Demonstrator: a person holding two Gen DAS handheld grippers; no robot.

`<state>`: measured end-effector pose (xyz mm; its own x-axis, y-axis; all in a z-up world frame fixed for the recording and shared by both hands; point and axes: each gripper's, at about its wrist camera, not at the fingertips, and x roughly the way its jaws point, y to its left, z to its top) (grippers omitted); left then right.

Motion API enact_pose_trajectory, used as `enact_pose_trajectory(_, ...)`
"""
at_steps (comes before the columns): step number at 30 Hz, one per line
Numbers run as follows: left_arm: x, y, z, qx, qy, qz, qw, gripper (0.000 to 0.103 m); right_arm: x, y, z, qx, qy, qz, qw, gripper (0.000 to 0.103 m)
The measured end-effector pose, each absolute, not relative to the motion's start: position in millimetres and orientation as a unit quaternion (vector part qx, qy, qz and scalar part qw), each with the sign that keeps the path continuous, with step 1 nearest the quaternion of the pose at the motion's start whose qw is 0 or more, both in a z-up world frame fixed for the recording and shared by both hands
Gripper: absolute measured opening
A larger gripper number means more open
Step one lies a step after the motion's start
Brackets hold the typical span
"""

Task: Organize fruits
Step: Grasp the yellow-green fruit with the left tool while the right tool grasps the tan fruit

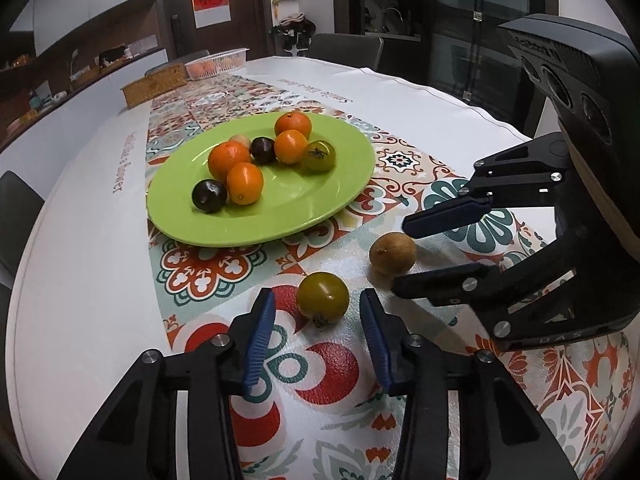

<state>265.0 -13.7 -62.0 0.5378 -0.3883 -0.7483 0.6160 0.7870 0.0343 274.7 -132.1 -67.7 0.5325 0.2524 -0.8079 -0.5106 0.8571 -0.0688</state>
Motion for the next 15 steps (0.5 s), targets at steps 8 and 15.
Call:
enact_pose_trajectory(8, 272.0, -19.3, -65.5, 0.144, 0.395, -0.293, 0.859, 0.032, 281.8, -131.8, -71.0, -0.130, 0.435, 0.227, 0.862, 0.032)
enact_pose_trajectory(15, 270.2, -19.6, -65.3, 0.133, 0.402, -0.285, 0.860, 0.028, 279.6, -139.9, -67.8, -0.098, 0.433, 0.216, 0.870, 0.027)
